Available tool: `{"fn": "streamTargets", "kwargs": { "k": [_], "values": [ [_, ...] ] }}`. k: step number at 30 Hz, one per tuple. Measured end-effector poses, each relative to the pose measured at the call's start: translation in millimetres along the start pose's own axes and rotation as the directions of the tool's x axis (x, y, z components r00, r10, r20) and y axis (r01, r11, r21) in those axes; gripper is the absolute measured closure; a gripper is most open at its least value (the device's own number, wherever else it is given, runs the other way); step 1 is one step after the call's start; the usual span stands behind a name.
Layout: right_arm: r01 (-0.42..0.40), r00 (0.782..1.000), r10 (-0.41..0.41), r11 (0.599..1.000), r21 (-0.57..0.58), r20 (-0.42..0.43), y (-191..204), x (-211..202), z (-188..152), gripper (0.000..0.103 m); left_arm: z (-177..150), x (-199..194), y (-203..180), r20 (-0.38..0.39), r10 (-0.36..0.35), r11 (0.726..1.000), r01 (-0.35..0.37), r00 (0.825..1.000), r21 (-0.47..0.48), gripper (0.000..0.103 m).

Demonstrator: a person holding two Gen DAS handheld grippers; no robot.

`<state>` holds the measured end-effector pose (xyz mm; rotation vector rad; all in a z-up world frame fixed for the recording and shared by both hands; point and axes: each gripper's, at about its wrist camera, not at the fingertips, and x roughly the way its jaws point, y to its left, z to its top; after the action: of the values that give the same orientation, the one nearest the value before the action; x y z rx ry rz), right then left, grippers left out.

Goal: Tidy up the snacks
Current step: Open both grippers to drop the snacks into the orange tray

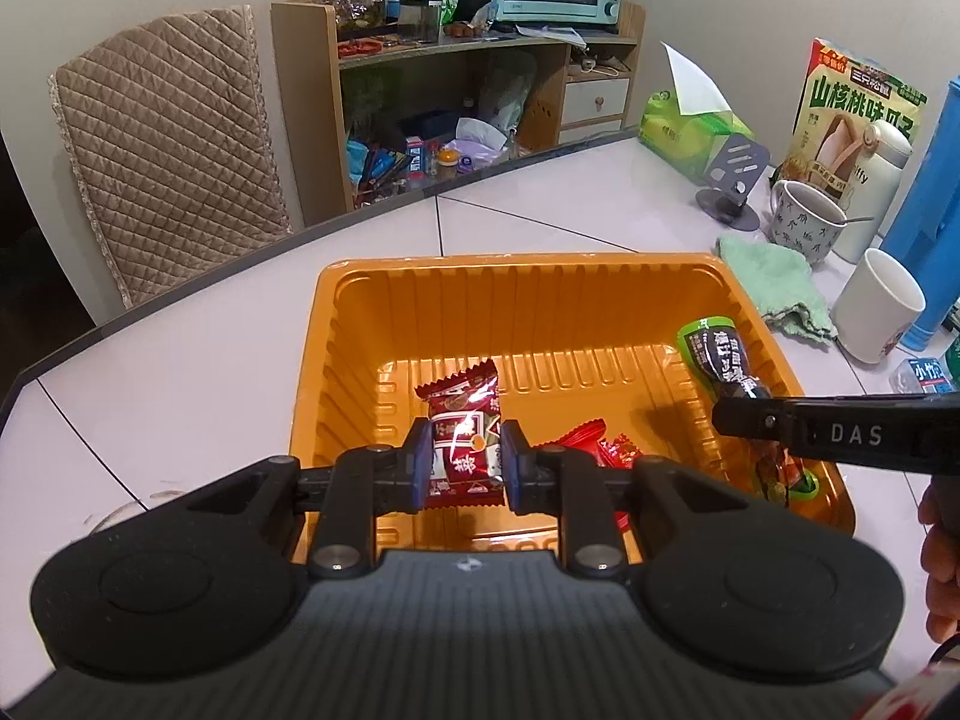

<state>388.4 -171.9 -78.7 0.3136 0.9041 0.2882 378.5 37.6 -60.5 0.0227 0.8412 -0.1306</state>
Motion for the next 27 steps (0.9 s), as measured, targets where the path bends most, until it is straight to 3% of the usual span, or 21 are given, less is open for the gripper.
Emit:
{"fn": "streamTargets", "kwargs": {
  "k": [7,9,12,27],
  "values": [
    [0.012,1.0,-0.012,1.0,-0.009,0.01,4.2,5.0,2.7,0.071,-0.7,5.4,1.2,-0.011,-0.003,1.0,0.003,1.0,-0.001,0.082],
    [0.004,1.0,-0.004,1.0,-0.003,0.007,3.6,5.1,4.4,0.062,-1.1,6.1,1.3,-0.014,0.0,1.0,0.0,1.0,0.0,0.082],
    [0.0,1.0,0.0,1.0,-0.022,0.025,4.3,0.7,5.5,0.057,-0.7,6.7,1.3,-0.016,0.0,1.0,0.0,1.0,-0.002,0.082],
    [-0.025,0.999,0.026,0.998,-0.051,0.018,4.6,-7.6,4.6,0.056,5.4,7.0,-0.1,0.004,0.01,1.0,-0.01,1.0,-0.003,0.078]
  ]
}}
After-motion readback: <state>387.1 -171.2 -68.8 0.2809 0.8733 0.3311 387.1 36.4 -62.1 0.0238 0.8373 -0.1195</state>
